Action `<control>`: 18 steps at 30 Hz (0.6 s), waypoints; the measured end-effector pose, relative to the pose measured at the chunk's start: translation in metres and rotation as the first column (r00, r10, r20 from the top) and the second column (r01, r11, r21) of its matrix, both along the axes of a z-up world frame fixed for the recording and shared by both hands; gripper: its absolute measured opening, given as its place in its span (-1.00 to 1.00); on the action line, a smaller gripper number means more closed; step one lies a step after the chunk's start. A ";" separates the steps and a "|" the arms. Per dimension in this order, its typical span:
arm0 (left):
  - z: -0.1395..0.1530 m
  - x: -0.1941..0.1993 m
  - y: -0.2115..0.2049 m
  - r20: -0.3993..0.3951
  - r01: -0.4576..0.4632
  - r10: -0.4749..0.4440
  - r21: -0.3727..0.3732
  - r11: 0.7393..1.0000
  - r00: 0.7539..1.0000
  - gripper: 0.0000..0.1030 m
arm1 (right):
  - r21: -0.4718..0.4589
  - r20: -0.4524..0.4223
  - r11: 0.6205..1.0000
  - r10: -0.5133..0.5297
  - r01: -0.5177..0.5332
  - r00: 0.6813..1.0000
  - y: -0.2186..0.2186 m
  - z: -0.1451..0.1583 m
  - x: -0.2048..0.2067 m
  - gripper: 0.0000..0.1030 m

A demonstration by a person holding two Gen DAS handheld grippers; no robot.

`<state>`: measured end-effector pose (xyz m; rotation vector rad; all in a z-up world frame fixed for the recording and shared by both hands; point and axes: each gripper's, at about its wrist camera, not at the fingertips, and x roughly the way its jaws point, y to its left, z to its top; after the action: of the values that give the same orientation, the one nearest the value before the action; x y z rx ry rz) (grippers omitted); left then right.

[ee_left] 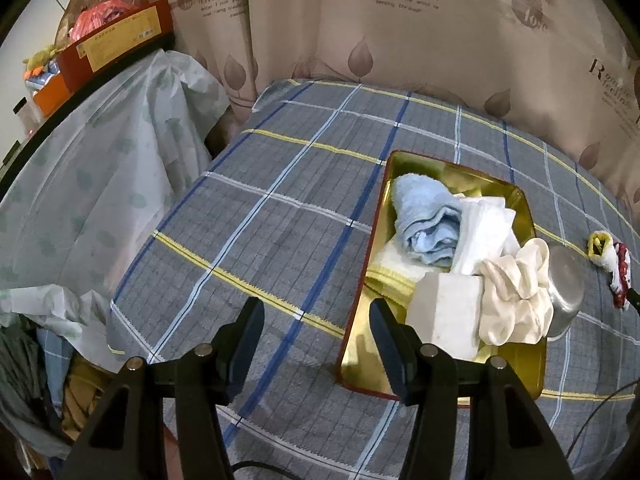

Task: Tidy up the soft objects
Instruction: 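Move the right gripper to the white-and-red star cloth and grasp it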

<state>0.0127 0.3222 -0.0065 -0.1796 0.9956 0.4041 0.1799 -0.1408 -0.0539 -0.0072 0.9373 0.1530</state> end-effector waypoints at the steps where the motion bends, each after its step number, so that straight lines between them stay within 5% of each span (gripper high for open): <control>1: 0.000 0.001 0.000 0.002 0.001 -0.001 0.002 1.000 1.000 0.09 | 0.004 -0.002 1.000 -0.014 0.014 1.000 -0.006 -0.004 0.005 0.42; 6: -0.004 0.003 -0.006 -0.022 -0.005 0.006 0.061 0.998 1.000 0.09 | 0.017 -0.031 0.998 -0.052 0.053 0.998 -0.018 -0.020 0.026 0.44; 18: 0.000 0.011 -0.030 -0.053 0.056 -0.052 0.066 0.996 0.997 0.09 | -0.005 -0.029 0.999 -0.054 0.054 0.998 -0.018 -0.042 0.069 0.53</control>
<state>0.0233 0.2919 -0.0066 -0.0814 1.0338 0.3939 0.2491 -0.1589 -0.0960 0.0164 0.9660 0.1017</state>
